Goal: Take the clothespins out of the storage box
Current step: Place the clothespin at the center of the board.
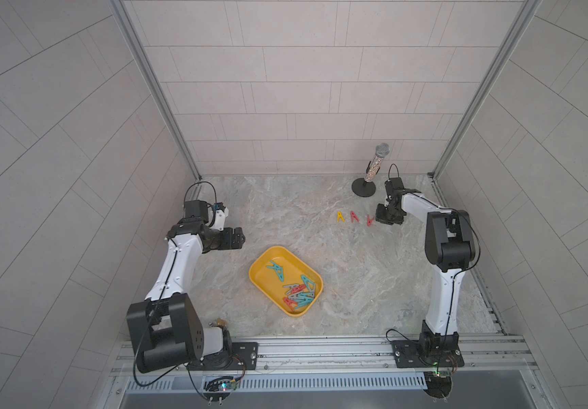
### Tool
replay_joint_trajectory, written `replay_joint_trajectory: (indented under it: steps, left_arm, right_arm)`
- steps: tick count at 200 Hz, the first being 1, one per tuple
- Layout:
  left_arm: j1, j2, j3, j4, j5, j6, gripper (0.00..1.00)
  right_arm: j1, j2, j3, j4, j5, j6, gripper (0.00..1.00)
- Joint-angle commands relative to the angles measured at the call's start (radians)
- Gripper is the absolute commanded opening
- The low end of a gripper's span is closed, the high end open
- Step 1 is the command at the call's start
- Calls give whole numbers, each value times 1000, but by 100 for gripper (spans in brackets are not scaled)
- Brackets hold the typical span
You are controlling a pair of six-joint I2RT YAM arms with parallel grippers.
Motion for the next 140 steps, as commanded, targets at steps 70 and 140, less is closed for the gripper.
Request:
replay_joint_trajectory:
  steps: [70, 140]
  left_arm:
    - [6, -21, 2, -17, 8, 8, 100]
    - [6, -18, 2, -18, 6, 10, 100]
  right_arm:
    - [-1, -80, -33, -44, 16, -2, 18]
    - [3, -243, -108, -46, -14, 36, 22]
